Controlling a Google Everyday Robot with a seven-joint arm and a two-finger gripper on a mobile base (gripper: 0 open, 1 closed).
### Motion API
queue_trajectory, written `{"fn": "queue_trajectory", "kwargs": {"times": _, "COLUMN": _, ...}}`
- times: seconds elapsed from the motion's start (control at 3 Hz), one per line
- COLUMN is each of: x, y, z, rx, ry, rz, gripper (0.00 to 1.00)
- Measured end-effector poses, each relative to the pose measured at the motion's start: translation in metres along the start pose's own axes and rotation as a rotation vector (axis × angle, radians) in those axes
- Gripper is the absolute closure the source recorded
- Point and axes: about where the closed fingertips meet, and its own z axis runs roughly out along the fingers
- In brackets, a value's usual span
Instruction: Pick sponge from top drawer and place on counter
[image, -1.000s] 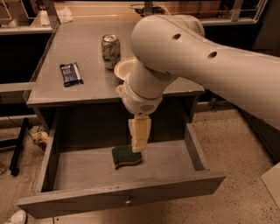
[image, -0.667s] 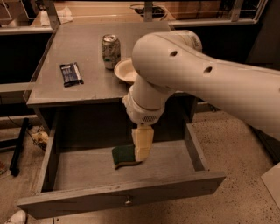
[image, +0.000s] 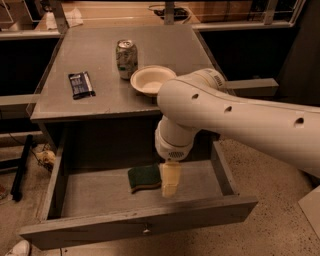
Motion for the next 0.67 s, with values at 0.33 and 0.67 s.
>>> {"fn": "queue_trajectory", "kwargs": {"times": 0.33, "x": 0.0001, "y": -0.0001, "z": 0.0006, "rx": 0.000, "ry": 0.000, "rz": 0.001, "gripper": 0.00}}
{"fn": "queue_trajectory", "kwargs": {"times": 0.67, "x": -0.0046, "y": -0.0041, "z": 0.0031, "rx": 0.003, "ry": -0.031, "rz": 0.013, "gripper": 0.00}}
